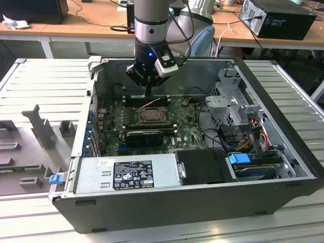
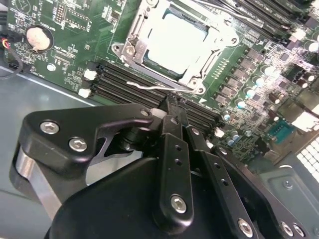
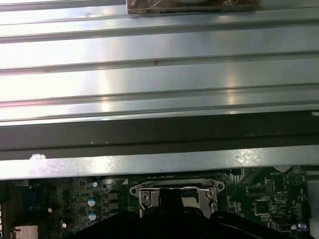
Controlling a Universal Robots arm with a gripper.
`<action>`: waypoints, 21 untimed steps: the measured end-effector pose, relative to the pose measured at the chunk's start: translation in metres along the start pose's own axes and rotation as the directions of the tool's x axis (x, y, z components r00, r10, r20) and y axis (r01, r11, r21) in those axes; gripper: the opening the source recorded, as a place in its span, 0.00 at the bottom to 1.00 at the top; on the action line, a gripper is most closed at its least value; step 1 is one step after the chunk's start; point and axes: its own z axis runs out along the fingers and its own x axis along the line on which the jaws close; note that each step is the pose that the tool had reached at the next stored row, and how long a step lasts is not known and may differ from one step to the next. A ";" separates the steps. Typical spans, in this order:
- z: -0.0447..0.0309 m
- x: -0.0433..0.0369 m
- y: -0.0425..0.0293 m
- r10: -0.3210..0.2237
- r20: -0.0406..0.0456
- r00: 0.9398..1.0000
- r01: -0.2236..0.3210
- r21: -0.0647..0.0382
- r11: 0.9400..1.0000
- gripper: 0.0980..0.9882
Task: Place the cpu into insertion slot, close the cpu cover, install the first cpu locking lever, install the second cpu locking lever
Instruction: 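Install the first cpu locking lever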
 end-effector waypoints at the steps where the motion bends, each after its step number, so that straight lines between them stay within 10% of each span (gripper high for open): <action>1: 0.0000 -0.0010 0.0001 0.000 0.000 1.000 0.000 0.000 1.000 0.01; 9: 0.0007 -0.0188 0.0012 0.000 0.000 1.000 0.000 0.000 1.000 0.01; 12: 0.0017 -0.0211 0.0005 -0.008 -0.003 1.000 0.008 -0.039 0.999 0.01; 21: 0.0133 -0.0181 -0.0002 -0.066 -0.004 0.998 0.066 -0.041 0.997 0.01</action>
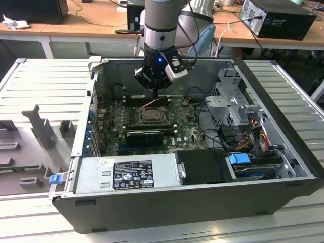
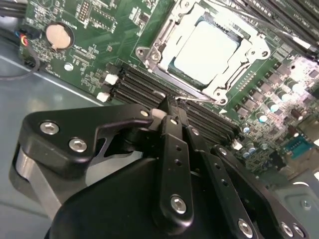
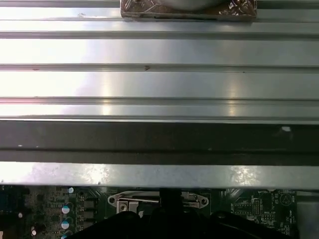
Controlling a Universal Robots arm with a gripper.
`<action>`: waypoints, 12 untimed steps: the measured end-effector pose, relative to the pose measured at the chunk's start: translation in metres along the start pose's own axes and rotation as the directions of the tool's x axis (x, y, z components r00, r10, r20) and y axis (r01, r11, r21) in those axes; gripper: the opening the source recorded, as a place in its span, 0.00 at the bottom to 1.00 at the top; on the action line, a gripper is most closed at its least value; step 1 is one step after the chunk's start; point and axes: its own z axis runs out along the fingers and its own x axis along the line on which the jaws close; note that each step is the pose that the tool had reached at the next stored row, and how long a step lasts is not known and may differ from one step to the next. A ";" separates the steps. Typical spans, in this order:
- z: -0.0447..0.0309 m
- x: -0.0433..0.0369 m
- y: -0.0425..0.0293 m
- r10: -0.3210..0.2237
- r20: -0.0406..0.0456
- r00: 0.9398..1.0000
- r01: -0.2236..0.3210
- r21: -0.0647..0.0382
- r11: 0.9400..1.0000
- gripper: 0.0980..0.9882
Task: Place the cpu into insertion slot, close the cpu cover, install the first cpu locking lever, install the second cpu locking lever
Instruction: 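Install the first cpu locking lever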
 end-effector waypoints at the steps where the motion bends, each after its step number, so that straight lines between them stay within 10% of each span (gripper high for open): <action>1: 0.0007 0.0011 0.0000 0.000 0.000 1.000 0.000 -0.002 1.000 0.01; 12: 0.0143 0.0013 0.0021 -0.002 0.001 1.000 0.002 -0.003 1.000 0.01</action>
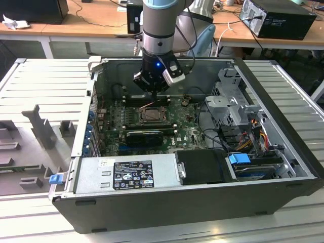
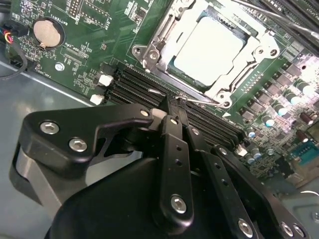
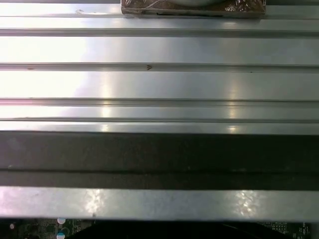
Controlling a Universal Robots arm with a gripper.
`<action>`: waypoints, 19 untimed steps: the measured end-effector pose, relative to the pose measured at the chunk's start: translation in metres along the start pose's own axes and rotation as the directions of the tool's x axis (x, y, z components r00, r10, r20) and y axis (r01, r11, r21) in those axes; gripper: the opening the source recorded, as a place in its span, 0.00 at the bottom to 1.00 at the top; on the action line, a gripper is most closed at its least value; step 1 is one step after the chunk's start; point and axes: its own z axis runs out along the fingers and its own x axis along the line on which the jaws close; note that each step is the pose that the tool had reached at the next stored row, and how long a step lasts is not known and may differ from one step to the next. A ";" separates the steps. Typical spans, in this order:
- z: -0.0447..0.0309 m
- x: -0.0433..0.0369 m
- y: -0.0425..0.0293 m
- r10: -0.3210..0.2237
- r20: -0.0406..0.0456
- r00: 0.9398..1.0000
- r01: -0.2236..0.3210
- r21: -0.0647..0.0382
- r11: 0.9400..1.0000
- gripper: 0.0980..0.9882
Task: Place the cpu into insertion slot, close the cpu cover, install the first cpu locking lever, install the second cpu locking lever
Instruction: 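Install the first cpu locking lever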
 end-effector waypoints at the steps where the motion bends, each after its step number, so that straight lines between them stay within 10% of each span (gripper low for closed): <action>1: 0.0003 -0.0004 0.0002 -0.001 0.000 1.000 0.001 0.000 1.000 0.01; 19: 0.0040 -0.0019 -0.0020 -0.005 0.000 1.000 0.005 0.000 1.000 0.01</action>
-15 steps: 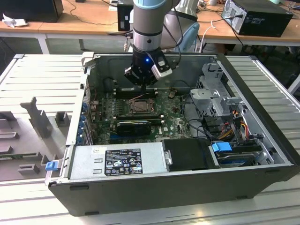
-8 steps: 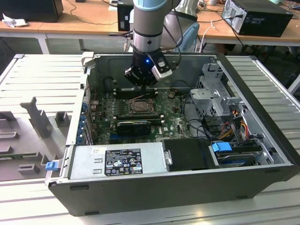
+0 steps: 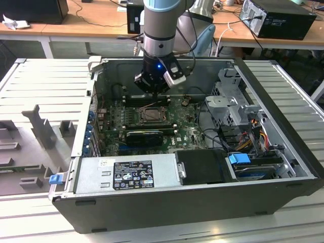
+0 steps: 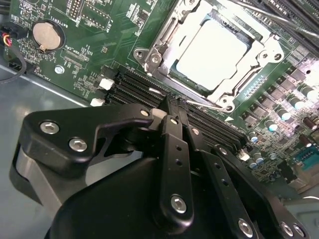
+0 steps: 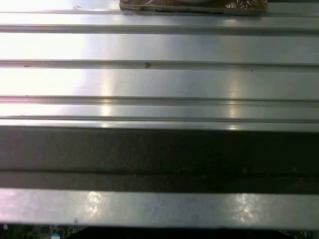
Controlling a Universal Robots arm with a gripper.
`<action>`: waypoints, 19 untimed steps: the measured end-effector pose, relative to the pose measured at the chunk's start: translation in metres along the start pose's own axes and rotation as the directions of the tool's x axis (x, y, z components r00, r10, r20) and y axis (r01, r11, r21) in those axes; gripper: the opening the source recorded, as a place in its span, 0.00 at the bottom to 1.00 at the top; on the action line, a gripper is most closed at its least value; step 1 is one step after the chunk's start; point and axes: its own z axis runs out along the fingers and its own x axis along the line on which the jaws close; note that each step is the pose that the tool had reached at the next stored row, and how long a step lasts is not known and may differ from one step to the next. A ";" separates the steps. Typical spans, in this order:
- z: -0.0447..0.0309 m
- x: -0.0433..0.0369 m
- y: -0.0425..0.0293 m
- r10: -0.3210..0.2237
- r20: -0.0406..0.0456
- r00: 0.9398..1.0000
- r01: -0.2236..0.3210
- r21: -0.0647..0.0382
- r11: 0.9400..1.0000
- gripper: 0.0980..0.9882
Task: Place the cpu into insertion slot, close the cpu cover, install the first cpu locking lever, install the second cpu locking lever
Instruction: 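Install the first cpu locking lever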
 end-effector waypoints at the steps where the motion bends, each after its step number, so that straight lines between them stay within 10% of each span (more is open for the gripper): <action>1: -0.0001 0.0000 -0.0006 0.000 0.000 1.000 0.000 0.000 1.000 0.01; 19: 0.0118 -0.0075 -0.0009 -0.005 0.000 1.000 0.005 0.000 1.000 0.01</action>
